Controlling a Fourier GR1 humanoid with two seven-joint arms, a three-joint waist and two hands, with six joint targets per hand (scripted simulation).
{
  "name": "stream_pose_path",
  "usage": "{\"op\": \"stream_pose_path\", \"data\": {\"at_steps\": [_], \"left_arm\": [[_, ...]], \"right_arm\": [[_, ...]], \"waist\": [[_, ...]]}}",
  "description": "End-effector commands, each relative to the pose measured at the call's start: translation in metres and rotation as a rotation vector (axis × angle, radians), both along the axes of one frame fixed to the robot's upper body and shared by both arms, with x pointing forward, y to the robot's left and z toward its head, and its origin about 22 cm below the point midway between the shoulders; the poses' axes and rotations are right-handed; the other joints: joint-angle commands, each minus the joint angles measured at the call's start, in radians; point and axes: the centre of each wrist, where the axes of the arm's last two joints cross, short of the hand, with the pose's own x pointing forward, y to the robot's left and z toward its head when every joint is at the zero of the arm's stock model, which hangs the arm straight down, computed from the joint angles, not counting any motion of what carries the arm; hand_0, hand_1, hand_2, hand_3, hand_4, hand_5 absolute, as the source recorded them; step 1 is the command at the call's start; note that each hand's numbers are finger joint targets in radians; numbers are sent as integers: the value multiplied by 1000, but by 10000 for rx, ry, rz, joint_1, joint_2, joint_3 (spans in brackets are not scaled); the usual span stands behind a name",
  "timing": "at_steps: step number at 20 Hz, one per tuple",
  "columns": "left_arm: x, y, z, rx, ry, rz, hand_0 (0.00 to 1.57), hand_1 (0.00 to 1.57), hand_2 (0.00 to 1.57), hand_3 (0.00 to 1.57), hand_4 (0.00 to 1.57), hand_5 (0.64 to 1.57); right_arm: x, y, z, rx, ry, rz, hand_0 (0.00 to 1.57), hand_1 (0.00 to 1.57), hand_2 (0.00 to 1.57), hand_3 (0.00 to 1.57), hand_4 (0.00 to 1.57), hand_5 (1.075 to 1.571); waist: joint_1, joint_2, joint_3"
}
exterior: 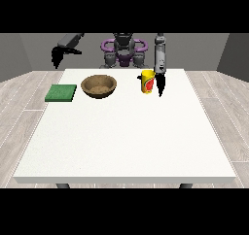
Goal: Pick the cup and pour the ball into the bowl, then pick the bowl and place it on the pad
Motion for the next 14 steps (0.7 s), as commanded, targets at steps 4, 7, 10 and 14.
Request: {"op": "stream_pose_path", "data": {"at_steps": [4, 7, 10, 14], "left_arm": [[6, -10, -5, 1730, -358, 618, 1018, 1018, 1101, 888, 1467, 776], [-15, -17, -20, 2897, -537, 1202, 1299, 1299, 1571, 1571, 1428, 1255], [-18, -11, -24, 3120, -534, 1714, 1323, 1323, 1571, 1571, 1477, 1250], [-20, -28, -21, 3497, 603, 1174, 1316, 1316, 1571, 1571, 1496, 1256]], "right_arm": [[5, 12, 6, -220, -513, 375, 0, 0, 0, 0, 0, 1570], [6, -23, 11, -108, -532, -18, 0, 0, 0, 0, 0, 1570], [10, -7, 36, -259, -909, 317, 0, 0, 0, 0, 0, 1570], [-4, -38, 2, -34, 620, -97, 0, 0, 0, 0, 0, 1570]], "waist": [[-562, 475, -2], [-404, 588, 7], [-871, 780, -12], [-371, -898, 7]]}}
